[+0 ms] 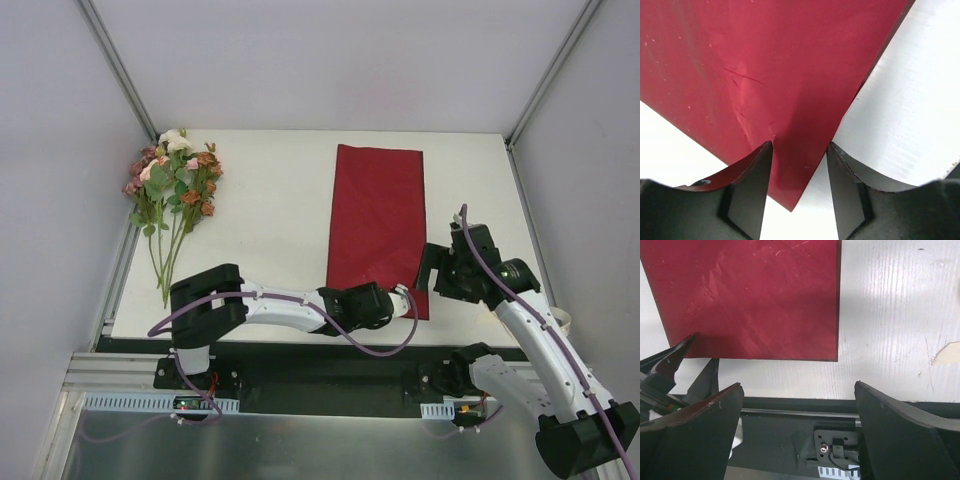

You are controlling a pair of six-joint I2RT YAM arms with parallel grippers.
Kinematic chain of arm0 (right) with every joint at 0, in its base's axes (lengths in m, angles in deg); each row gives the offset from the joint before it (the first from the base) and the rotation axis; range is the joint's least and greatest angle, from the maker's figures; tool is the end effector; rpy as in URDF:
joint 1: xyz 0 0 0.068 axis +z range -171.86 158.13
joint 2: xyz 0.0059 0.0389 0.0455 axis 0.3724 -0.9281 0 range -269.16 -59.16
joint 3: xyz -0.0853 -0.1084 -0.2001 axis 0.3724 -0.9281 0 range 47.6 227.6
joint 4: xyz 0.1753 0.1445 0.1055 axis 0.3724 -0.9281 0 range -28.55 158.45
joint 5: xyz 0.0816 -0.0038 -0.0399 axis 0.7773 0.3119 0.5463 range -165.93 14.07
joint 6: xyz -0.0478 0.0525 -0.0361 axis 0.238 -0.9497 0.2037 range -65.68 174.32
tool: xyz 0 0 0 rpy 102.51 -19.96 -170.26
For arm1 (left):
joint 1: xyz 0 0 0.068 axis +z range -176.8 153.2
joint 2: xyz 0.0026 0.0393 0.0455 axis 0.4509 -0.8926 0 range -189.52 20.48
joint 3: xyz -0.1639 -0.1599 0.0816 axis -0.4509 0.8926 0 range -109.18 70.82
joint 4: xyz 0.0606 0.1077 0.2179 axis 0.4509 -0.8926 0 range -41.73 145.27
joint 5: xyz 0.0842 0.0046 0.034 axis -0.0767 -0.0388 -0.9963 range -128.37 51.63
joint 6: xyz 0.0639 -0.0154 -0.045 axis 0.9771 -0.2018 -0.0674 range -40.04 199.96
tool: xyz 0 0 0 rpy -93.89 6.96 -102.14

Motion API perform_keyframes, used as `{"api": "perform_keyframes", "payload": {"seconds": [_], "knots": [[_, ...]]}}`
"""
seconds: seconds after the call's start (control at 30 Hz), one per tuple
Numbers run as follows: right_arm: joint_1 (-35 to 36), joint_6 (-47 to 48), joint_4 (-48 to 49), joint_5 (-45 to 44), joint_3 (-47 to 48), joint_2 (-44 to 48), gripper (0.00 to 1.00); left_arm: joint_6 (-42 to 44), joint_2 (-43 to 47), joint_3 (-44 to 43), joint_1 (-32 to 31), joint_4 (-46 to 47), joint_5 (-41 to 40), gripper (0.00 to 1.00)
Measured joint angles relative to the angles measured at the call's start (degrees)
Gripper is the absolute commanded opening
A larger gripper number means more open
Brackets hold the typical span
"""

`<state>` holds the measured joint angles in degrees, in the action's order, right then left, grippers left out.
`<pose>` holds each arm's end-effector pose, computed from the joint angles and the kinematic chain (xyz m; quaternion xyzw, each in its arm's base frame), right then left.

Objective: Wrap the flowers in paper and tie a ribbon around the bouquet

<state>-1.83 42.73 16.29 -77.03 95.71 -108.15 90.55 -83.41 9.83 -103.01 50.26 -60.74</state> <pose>0.1760 0.0628 0.2318 -0.0668 0.9460 0.0776 0.3074 0.1159 -0.3627 0.1230 0.5785 0.7131 -0.0387 0.3942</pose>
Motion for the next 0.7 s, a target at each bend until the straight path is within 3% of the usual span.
{"api": "perform_keyframes", "payload": {"seconds": [0.17,0.23,0.37,0.7], "knots": [[-2.2,-1.3,3.0,3.5,-2.1,-0.4,0.96,0.4,-1.7,-0.3,-0.3,1.5,-2.2,0.22],[-5.9,-1.6,6.0,7.3,-4.0,-0.5,0.96,0.2,-1.8,-0.3,-0.4,1.7,-2.2,0.00],[-14.5,-1.7,10.9,15.6,-8.4,-2.2,0.96,-1.2,-1.9,-0.3,-0.4,2.3,-2.4,0.00],[-21.1,-1.2,19.4,26.5,-11.3,-9.6,0.96,-6.9,0.9,2.2,-0.3,5.4,-5.2,0.00]]}}
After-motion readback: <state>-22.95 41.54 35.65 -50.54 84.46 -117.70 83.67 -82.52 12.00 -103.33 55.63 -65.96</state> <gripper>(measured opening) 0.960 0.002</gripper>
